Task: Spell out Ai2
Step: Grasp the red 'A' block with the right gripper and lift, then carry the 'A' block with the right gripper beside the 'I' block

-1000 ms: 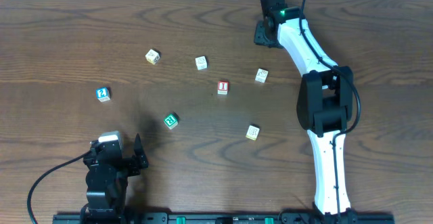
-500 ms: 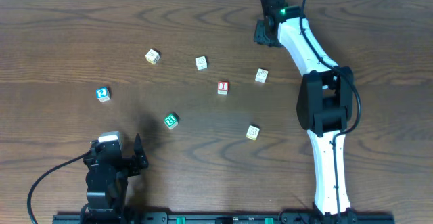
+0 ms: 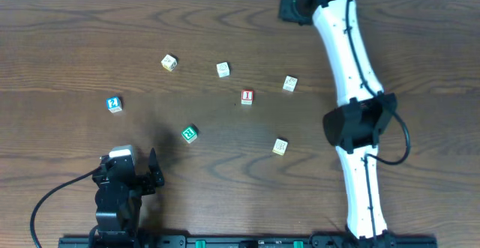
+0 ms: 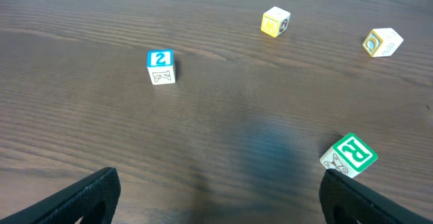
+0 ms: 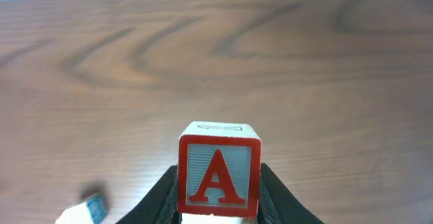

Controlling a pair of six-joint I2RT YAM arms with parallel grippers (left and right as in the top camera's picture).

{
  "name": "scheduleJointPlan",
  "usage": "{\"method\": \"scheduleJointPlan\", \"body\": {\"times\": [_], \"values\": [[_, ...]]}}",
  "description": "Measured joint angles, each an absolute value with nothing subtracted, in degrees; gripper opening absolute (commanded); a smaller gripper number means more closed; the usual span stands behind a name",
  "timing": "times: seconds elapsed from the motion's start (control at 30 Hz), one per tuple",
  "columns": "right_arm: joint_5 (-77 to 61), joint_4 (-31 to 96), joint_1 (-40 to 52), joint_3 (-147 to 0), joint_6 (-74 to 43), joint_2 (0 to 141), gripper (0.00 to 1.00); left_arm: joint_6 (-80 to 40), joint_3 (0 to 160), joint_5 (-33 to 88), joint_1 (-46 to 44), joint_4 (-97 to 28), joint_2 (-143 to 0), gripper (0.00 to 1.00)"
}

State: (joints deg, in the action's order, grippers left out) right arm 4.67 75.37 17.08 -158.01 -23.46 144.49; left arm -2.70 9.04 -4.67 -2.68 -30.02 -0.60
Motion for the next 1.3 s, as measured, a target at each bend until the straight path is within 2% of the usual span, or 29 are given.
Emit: {"method": "scheduleJointPlan", "body": {"times": [0.13,0.27,0.6,0.97,1.3], "values": [[3.40,81.67,23.22,-160.44,-23.46,144.49,0.01,-2.70,9.04,-4.67,-2.68,-30.00,-0.60,0.95],[2.33,82.46,28.51,-160.44,-23.46,144.49,0.01,-2.70,9.04,-4.67,-2.68,-30.00,-0.60,0.95],[3.57,82.04,29.23,-159.83,-24.99,144.49,0.01,-2.70,9.04,-4.67,-2.68,-30.00,-0.60,0.95],[5.91,63.75,33.36,-122.39,-27.73,134.30,0.01,-2.70,9.04,-4.67,-2.68,-30.00,-0.60,0.95],[10.28,63.35,42.09,-118.65,-32.71,129.56,0.01,-2.70,9.04,-4.67,-2.68,-30.00,-0.60,0.95]]}}
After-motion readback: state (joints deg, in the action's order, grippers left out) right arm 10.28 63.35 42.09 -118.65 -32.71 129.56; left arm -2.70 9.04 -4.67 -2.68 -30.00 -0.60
